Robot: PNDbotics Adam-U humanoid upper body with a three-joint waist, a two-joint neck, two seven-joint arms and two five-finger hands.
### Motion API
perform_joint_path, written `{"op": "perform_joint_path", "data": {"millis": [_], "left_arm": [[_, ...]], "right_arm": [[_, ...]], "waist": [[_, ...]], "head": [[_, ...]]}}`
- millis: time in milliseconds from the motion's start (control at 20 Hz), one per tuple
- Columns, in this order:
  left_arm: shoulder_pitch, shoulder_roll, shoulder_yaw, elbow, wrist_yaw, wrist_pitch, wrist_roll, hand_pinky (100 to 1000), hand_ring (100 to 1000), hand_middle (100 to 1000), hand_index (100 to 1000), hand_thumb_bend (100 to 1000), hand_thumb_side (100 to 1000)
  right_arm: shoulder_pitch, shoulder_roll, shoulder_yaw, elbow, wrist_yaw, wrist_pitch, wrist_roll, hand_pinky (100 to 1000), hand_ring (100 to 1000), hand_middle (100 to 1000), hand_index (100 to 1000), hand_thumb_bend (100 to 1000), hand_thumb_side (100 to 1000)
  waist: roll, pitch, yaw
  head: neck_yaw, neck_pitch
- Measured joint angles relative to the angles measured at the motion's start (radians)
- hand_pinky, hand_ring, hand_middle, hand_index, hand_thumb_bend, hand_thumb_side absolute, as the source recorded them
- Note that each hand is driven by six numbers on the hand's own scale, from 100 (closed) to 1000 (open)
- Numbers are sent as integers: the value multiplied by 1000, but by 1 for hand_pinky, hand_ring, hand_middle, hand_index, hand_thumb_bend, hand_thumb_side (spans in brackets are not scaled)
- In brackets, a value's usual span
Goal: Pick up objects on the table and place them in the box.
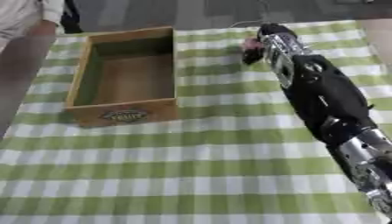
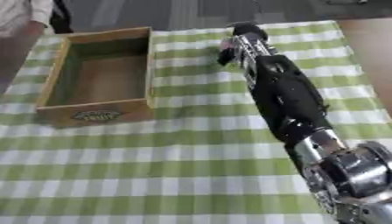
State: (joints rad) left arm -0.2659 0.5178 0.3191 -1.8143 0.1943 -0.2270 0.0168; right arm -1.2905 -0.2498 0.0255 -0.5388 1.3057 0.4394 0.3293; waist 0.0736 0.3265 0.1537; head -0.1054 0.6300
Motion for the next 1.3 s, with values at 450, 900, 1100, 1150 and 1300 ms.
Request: {"op": "perform_joint_path", "data": {"millis": [450, 900, 1100, 1150, 1300], "left_arm": [[0, -8, 0, 0, 2, -1, 2, 544, 461, 552, 847, 100, 872], [1, -8, 4, 0, 2, 0, 3, 544, 460, 551, 847, 100, 869], [1, -8, 6, 0, 2, 1, 4, 544, 460, 551, 847, 100, 865], [2, -8, 6, 0, 2, 2, 5, 544, 460, 550, 847, 100, 864], [2, -8, 6, -1, 2, 3, 6, 544, 459, 550, 847, 100, 864]], "right_arm": [[0, 9, -1, 13, 45, 18, -41, 723, 785, 554, 734, 100, 406], [2, 17, -5, 9, 31, 54, -161, 659, 725, 477, 557, 100, 420], [3, 17, -3, -6, -4, 58, -200, 642, 709, 469, 511, 100, 437], [3, 17, 0, -12, -15, 58, -208, 634, 702, 461, 494, 100, 444], [2, 17, 1, -29, -44, 63, -232, 616, 687, 433, 459, 100, 464]], "waist": [[0, 3, 0], [-1, 4, 1], [-1, 4, -1], [-2, 4, -1], [-4, 4, -4]], "head": [[-3, 0], [-3, -1], [-2, -1], [-2, -1], [-1, -1]]}}
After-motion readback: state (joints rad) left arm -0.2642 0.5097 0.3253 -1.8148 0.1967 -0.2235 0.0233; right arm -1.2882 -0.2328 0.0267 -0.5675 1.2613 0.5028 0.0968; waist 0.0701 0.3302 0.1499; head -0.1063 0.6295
